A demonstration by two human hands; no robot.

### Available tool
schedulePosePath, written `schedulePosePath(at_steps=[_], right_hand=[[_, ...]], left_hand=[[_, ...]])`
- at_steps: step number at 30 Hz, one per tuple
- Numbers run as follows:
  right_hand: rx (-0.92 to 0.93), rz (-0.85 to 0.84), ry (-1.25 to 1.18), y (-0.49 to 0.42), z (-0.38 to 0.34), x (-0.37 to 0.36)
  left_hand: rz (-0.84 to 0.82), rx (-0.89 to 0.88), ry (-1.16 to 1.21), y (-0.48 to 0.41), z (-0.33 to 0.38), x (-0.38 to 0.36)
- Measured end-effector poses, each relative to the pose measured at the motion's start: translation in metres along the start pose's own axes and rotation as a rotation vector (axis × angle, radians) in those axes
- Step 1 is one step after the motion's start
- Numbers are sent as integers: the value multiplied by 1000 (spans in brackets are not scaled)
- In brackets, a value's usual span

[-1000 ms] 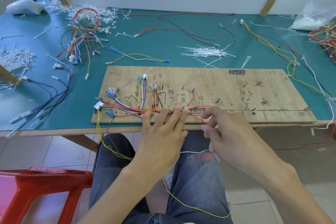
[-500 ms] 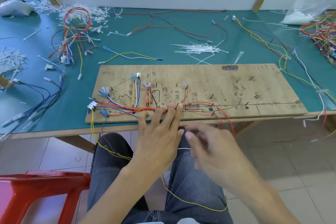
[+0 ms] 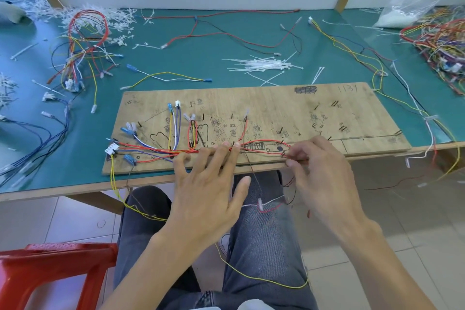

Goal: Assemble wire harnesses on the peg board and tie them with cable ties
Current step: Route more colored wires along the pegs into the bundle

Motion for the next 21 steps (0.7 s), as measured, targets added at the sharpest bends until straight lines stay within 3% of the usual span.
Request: schedulePosePath(at_steps=[9,17,21], right_hand=[[76,61,27,-42,-3,16],[92,-37,103,-33,6,9],[192,151,144,-10,-6,27]], left_hand=[[14,-10,-53,1,-1,-6],[76,-47,-53,6,-3,-5],[85,-49,-37,5,-5,-4]])
Point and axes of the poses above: each hand's wrist, its own y-axis away from the middle knuckle, its own x-axis out of the back of the hand, z = x × y, the point moved 9 cm from there along -y, towards the middle knuckle
